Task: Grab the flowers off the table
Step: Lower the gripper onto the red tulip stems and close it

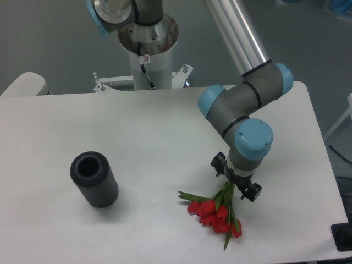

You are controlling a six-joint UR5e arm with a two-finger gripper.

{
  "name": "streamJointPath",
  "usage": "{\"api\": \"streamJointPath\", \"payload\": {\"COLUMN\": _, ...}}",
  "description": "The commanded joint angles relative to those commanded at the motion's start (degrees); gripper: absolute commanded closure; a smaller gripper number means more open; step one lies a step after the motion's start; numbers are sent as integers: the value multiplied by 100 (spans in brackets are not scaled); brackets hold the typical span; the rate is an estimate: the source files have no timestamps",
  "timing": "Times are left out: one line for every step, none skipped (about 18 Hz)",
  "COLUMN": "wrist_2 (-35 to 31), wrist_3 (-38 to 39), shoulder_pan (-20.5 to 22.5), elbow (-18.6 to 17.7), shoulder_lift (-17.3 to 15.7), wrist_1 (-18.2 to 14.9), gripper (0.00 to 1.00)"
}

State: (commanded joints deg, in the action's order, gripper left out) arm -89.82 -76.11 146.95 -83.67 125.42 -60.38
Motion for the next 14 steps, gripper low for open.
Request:
{"api": "streamJointPath", "payload": {"wrist_2": -9, "wrist_3": 44, "shoulder_pan": 0, "elbow": -9, "shoulder_lift": 26, "wrist_1": 9, "gripper": 0}}
{"api": "streamJointPath", "payload": {"wrist_2": -9, "wrist_3": 157, "shoulder_pan": 0, "elbow": -17, "shoulder_lift": 70, "wrist_1": 52, "gripper": 0}}
{"api": "streamJointPath", "payload": {"wrist_2": -9, "wrist_3": 280, "shoulder_pan": 0, "elbow": -18, "shoulder_lift": 97, "wrist_1": 105, "gripper": 0}}
{"api": "streamJointPath", "payload": {"wrist_2": -9, "wrist_3": 325, "shoulder_pan": 0, "elbow": -26, "shoulder_lift": 132, "wrist_1": 140, "gripper": 0}}
{"api": "streamJointPath", "payload": {"wrist_2": -9, "wrist_3": 325, "shoulder_pan": 0, "elbow": -35, "shoulder_lift": 141, "wrist_1": 167, "gripper": 0}}
{"api": "streamJointPath", "payload": {"wrist_2": -9, "wrist_3": 325, "shoulder_pan": 0, "elbow": -53, "shoulder_lift": 141, "wrist_1": 176, "gripper": 0}}
{"api": "streamJointPath", "payload": {"wrist_2": -9, "wrist_3": 334, "shoulder_pan": -9, "elbow": -70, "shoulder_lift": 141, "wrist_1": 185, "gripper": 0}}
{"api": "streamJointPath", "payload": {"wrist_2": -9, "wrist_3": 325, "shoulder_pan": -9, "elbow": -70, "shoulder_lift": 158, "wrist_1": 185, "gripper": 6}}
{"api": "streamJointPath", "payload": {"wrist_2": -9, "wrist_3": 317, "shoulder_pan": 0, "elbow": -70, "shoulder_lift": 167, "wrist_1": 185, "gripper": 13}}
{"api": "streamJointPath", "payload": {"wrist_2": -9, "wrist_3": 308, "shoulder_pan": 0, "elbow": -70, "shoulder_lift": 176, "wrist_1": 185, "gripper": 22}}
{"api": "streamJointPath", "payload": {"wrist_2": -9, "wrist_3": 316, "shoulder_pan": -9, "elbow": -70, "shoulder_lift": 176, "wrist_1": 185, "gripper": 29}}
{"api": "streamJointPath", "payload": {"wrist_2": -26, "wrist_3": 325, "shoulder_pan": -9, "elbow": -70, "shoulder_lift": 185, "wrist_1": 176, "gripper": 40}}
{"api": "streamJointPath", "payload": {"wrist_2": -26, "wrist_3": 325, "shoulder_pan": -9, "elbow": -70, "shoulder_lift": 185, "wrist_1": 185, "gripper": 49}}
{"api": "streamJointPath", "payload": {"wrist_2": -26, "wrist_3": 317, "shoulder_pan": -9, "elbow": -70, "shoulder_lift": 176, "wrist_1": 176, "gripper": 57}}
